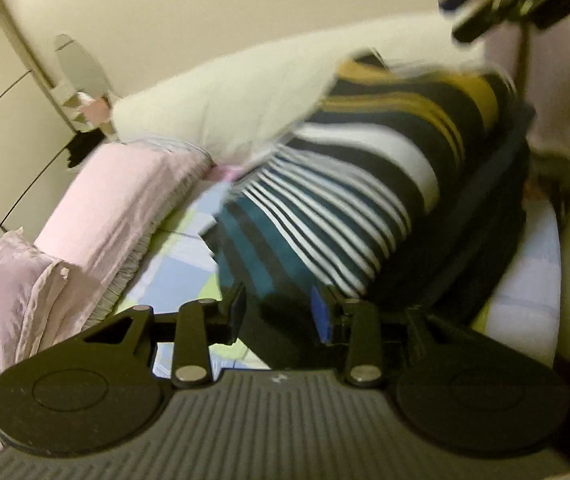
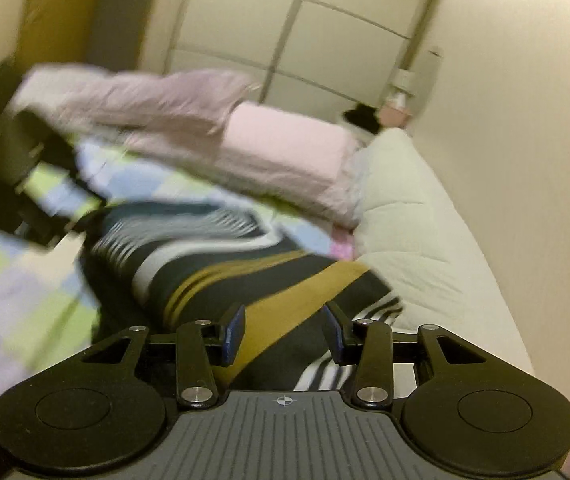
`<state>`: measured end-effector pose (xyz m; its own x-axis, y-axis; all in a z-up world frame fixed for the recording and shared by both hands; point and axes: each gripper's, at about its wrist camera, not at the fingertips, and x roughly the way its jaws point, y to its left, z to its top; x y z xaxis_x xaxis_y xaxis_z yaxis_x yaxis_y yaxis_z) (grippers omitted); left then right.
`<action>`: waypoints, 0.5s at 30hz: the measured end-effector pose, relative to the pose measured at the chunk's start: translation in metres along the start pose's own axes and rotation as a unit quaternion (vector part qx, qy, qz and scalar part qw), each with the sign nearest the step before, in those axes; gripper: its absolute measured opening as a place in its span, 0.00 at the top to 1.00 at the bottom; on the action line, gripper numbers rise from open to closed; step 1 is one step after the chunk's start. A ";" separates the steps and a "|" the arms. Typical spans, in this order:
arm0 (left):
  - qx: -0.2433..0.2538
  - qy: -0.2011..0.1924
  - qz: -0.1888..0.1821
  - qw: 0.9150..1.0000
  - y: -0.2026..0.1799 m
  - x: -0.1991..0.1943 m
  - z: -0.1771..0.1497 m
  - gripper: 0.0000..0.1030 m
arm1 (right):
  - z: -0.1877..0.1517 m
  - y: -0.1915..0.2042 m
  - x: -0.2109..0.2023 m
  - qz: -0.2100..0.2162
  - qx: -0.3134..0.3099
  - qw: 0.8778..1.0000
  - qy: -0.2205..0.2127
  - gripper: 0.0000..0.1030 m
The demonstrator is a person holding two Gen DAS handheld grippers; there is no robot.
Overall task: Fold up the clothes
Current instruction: 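Lower the sweater onto the stack top and open both tools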
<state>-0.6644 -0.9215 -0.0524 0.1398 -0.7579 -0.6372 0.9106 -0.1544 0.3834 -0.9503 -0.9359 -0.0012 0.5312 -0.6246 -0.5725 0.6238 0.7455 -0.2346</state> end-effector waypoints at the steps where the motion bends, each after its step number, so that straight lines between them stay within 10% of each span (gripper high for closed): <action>1: -0.014 -0.005 -0.004 1.000 0.005 -0.001 0.008 0.69 | 0.004 -0.009 0.009 0.013 0.028 0.999 0.009 0.60; 7: -0.080 0.026 -0.079 0.993 0.017 0.029 0.042 0.72 | 0.005 -0.054 0.070 0.114 0.193 0.969 0.106 0.60; 15: -0.058 0.054 -0.097 0.992 -0.007 0.034 0.017 0.70 | -0.024 -0.044 0.064 0.136 0.221 0.958 0.122 0.60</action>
<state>-0.6730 -0.9568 -0.0650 -0.0065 -0.6472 -0.7623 0.9622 -0.2115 0.1714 -0.9576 -1.0029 -0.0464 0.5923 -0.3080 -0.7445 0.6921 0.6676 0.2744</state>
